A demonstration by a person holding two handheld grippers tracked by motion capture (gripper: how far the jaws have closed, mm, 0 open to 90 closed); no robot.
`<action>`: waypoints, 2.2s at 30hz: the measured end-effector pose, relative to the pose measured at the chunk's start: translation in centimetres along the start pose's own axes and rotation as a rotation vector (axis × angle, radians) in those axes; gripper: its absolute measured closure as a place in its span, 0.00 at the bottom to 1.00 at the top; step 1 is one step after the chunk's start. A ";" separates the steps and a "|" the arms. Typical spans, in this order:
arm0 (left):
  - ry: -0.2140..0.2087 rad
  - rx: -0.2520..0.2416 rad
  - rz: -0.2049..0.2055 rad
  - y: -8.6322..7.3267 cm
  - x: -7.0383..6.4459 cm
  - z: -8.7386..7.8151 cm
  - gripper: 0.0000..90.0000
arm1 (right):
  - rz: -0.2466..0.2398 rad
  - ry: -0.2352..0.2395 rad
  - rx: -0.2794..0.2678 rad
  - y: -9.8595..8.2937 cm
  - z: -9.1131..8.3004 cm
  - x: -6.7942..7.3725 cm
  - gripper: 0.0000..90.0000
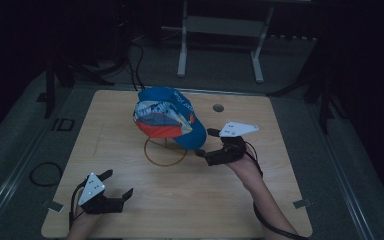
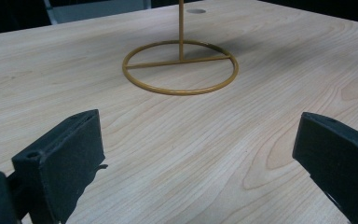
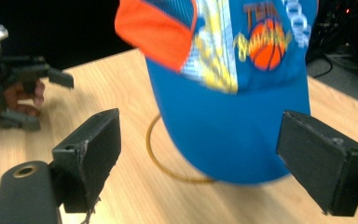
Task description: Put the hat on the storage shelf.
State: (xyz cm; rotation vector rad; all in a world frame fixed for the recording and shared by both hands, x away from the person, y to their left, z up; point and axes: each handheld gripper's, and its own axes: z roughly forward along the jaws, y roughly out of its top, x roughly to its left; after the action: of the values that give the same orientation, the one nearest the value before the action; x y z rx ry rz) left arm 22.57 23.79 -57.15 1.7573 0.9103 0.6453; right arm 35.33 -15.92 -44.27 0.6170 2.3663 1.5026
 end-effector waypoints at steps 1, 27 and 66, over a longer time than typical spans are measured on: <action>-0.001 0.000 -0.002 0.0 0.0 0.0 0.03 | 0.004 -0.004 0.000 -0.4 -0.2 0.0 0.15; -0.006 0.003 0.006 0.0 -0.1 0.1 0.03 | 0.084 -0.008 0.085 -10.5 -1.4 -1.9 0.15; 0.003 -0.001 0.012 -0.1 -0.1 -0.3 0.03 | 0.197 -0.151 0.099 -15.9 -5.2 -5.5 0.16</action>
State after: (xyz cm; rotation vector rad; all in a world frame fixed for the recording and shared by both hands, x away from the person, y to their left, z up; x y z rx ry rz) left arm 22.23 23.94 -57.13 1.7621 0.9023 0.6561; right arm 34.54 -28.64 -56.44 0.9762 2.3307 1.3661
